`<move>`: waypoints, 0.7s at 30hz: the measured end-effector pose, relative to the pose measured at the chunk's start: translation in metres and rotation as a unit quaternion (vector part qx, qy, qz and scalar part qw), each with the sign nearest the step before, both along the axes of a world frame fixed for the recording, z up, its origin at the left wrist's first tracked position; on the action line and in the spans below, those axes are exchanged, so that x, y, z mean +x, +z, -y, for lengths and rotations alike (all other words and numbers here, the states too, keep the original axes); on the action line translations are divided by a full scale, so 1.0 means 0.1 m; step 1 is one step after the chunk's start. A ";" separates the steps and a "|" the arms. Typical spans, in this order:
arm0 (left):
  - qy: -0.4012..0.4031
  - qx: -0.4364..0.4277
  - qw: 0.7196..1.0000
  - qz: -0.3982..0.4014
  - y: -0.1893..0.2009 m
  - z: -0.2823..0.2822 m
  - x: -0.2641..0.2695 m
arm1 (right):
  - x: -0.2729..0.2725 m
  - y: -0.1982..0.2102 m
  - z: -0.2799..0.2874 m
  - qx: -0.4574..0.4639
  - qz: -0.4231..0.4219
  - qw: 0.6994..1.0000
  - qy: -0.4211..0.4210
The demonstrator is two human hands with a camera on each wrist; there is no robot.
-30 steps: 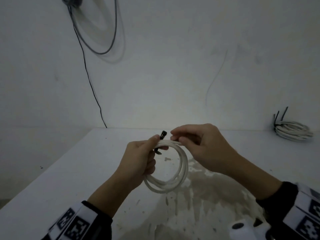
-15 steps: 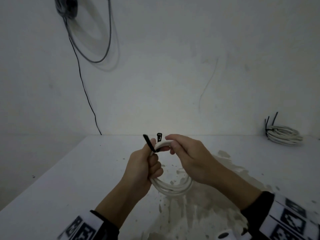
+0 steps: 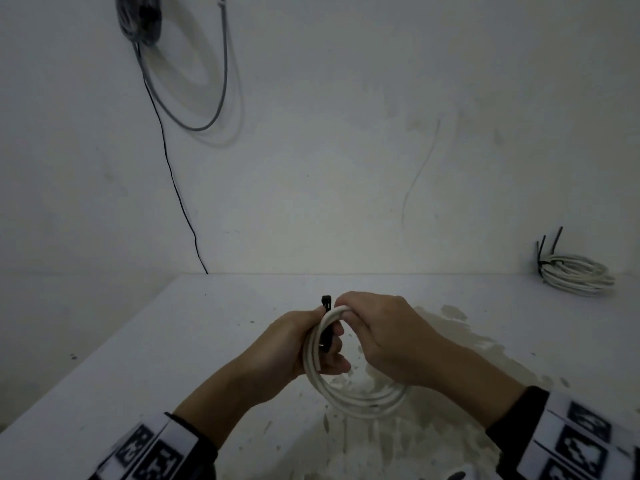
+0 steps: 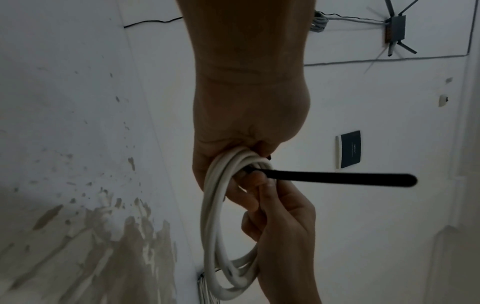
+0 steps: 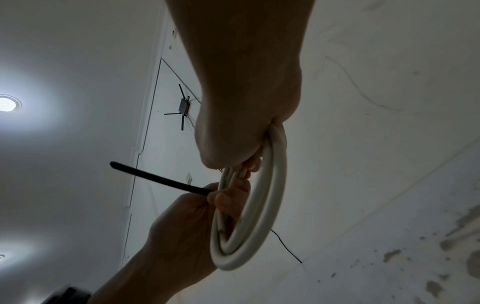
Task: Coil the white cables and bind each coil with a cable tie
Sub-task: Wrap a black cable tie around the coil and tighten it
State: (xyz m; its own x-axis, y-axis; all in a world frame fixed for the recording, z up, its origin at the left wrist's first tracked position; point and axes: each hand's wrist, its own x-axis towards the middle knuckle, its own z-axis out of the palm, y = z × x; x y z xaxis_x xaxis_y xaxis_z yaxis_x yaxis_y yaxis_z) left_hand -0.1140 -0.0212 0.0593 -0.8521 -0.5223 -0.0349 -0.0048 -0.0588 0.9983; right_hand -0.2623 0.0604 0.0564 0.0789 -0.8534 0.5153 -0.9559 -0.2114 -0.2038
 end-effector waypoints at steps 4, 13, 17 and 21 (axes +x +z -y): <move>0.014 -0.020 1.000 0.003 0.00 -0.02 -0.04 | 0.02 -0.05 0.01 -0.007 0.029 0.999 0.010; 0.087 -0.022 0.992 -0.093 -0.08 -0.11 -0.18 | 0.10 -0.10 -0.08 -0.083 0.179 0.979 0.044; 0.135 -0.032 0.983 -0.121 -0.09 -0.16 -0.21 | 0.13 -0.12 -0.06 -0.126 0.253 0.959 0.034; 0.179 -0.073 0.972 -0.131 -0.06 -0.18 -0.21 | 0.12 -0.12 -0.08 -0.107 0.266 0.954 0.084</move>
State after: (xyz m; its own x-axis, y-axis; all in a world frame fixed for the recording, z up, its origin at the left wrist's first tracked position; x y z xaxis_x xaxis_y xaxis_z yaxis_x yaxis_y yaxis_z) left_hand -0.1354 -0.0032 0.0533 -0.5848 -0.7698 0.2559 0.2458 0.1325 0.9602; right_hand -0.2500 0.0687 0.0440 -0.1160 -0.7221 0.6820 -0.6777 -0.4444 -0.5858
